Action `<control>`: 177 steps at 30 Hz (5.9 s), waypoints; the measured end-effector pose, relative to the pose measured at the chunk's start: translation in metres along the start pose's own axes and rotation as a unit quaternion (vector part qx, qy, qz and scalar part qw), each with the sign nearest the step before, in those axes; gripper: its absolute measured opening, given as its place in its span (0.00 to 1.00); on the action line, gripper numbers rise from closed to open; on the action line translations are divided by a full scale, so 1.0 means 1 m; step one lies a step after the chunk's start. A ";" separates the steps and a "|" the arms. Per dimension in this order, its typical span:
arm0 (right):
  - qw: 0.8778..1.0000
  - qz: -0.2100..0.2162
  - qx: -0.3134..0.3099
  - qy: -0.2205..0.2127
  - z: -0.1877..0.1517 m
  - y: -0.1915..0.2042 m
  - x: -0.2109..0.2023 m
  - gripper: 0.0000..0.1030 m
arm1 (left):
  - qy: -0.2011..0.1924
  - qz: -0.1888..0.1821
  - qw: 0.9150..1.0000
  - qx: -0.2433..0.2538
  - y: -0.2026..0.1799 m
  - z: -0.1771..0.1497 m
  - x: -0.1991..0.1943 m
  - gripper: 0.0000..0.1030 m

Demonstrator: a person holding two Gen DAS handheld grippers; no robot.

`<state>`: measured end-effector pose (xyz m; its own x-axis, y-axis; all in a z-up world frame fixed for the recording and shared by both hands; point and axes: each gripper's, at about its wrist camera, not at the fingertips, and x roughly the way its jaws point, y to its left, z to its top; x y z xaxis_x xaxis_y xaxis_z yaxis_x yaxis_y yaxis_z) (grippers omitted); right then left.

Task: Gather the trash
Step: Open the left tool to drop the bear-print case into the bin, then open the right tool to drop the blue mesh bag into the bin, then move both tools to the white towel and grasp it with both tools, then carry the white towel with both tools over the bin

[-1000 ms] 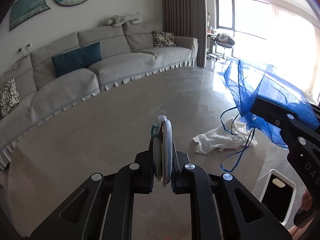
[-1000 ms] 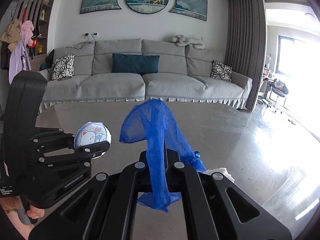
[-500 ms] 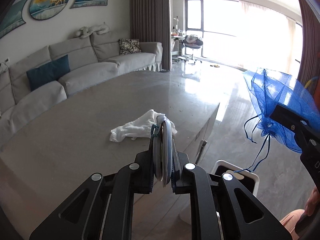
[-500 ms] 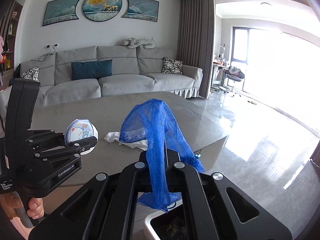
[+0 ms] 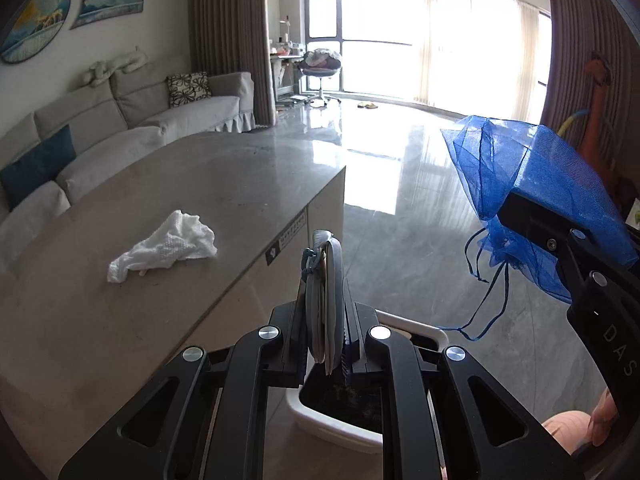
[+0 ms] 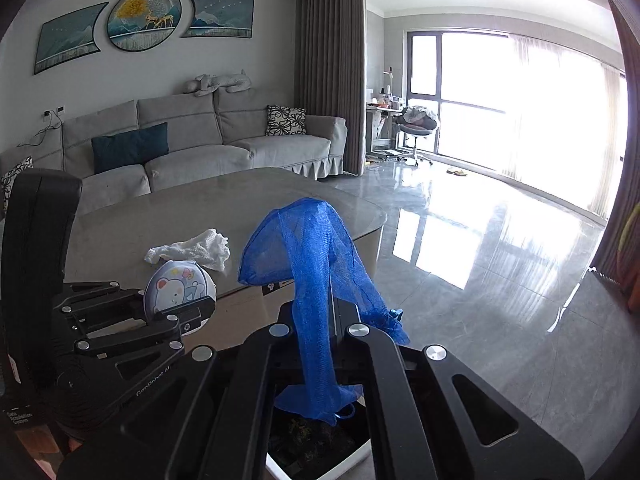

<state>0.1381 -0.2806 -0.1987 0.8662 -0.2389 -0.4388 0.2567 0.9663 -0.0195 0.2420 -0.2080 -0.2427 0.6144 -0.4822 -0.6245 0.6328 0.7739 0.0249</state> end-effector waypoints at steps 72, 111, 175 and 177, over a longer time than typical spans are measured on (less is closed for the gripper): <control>0.959 0.037 -0.029 0.281 -0.154 -0.002 0.182 0.76 | 0.097 0.080 0.992 -0.011 0.029 -0.033 0.097 0.95; 0.997 0.049 -0.049 0.018 0.029 0.087 0.193 0.95 | 0.066 0.172 0.977 -0.111 0.216 0.033 0.117 0.96; 0.994 0.065 -0.060 0.069 -0.005 0.044 0.094 0.03 | 0.048 -0.061 0.996 -0.039 0.058 0.011 0.053 0.08; 0.994 0.056 -0.029 0.092 -0.025 0.021 0.086 0.03 | 0.065 -0.093 0.993 -0.026 0.030 0.001 0.059 0.08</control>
<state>0.2075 -0.2785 -0.2596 0.7934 -0.1141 -0.5979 0.1344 0.9909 -0.0107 0.2976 -0.2140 -0.2777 0.4215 -0.5641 -0.7100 0.7026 0.6981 -0.1376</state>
